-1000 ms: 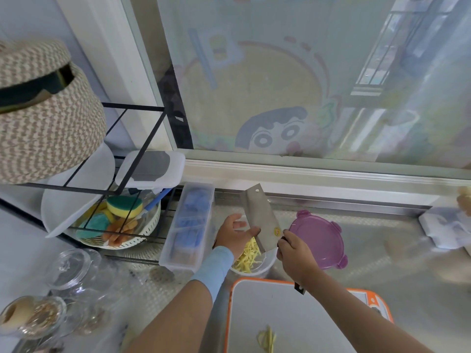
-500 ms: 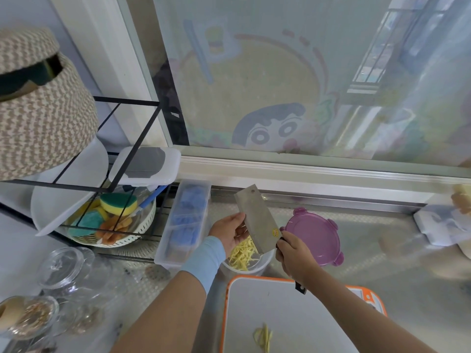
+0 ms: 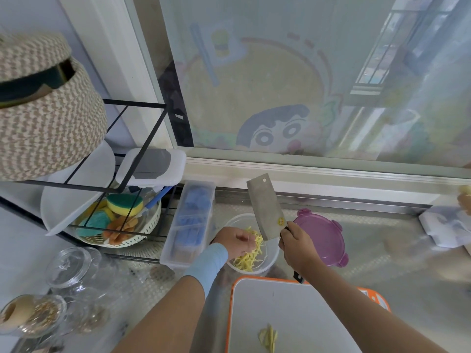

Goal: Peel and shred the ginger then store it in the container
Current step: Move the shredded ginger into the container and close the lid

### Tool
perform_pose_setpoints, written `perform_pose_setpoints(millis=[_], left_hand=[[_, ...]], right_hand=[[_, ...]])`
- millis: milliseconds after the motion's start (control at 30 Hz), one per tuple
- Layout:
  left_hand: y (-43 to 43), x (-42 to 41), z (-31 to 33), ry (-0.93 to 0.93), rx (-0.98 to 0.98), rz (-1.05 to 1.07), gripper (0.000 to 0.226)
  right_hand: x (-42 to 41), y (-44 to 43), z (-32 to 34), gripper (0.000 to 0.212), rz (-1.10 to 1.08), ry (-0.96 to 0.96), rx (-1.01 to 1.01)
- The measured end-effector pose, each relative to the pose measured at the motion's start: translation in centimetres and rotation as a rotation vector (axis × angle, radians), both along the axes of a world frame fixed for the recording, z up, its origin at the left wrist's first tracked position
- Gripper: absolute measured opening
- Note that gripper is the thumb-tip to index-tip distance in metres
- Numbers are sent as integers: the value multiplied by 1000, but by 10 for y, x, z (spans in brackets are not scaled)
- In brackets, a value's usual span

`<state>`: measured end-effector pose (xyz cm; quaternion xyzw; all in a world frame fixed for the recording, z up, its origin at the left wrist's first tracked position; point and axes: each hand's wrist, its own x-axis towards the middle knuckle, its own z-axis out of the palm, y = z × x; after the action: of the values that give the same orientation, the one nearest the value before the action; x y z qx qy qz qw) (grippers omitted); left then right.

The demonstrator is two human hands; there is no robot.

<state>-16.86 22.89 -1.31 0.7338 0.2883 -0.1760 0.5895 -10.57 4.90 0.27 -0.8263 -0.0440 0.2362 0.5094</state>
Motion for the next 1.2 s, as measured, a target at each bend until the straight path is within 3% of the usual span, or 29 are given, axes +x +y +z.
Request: perform_pose_setpoints(millis=[67, 100, 200, 267, 333, 467, 633, 767, 867, 933, 1033, 1200], left_hand=[[-1, 2, 3, 2, 180, -103, 27], [-2, 3, 5, -2, 138, -122, 29], [-14, 5, 10, 7, -278, 6, 23], [-20, 4, 10, -9, -363, 117, 17], [-23, 0, 5, -37, -272, 131, 14], [-15, -2, -4, -2, 204, -91, 22], [-9, -3, 5, -72, 450, -238, 40], [-5, -3, 3, 52, 461, -473, 61], [-4, -3, 6, 29, 200, -364, 70], [-3, -5, 7, -30, 170, -237, 65], [-5, -7, 6, -55, 300, -186, 63], [-17, -10, 11, 6, 545, -390, 54]], right_hand=[[0, -1, 2, 23, 9, -16, -24], [0, -2, 2, 22, 8, -20, -35], [-2, -1, 4, 20, -4, -19, -45], [-4, 2, 6, 21, -13, -19, -44], [-6, 4, 8, 22, -23, -16, -47], [-8, 0, 9, 24, -21, -30, -60], [-8, -10, 10, 23, 61, -110, -198], [-11, -15, 12, 24, 114, -127, -286], [-16, -20, 14, 21, 154, -133, -332], [-20, -23, 17, 20, 154, -133, -336], [-27, -29, 22, 22, 142, -142, -313], [-35, -42, 24, 28, 151, -155, -356]])
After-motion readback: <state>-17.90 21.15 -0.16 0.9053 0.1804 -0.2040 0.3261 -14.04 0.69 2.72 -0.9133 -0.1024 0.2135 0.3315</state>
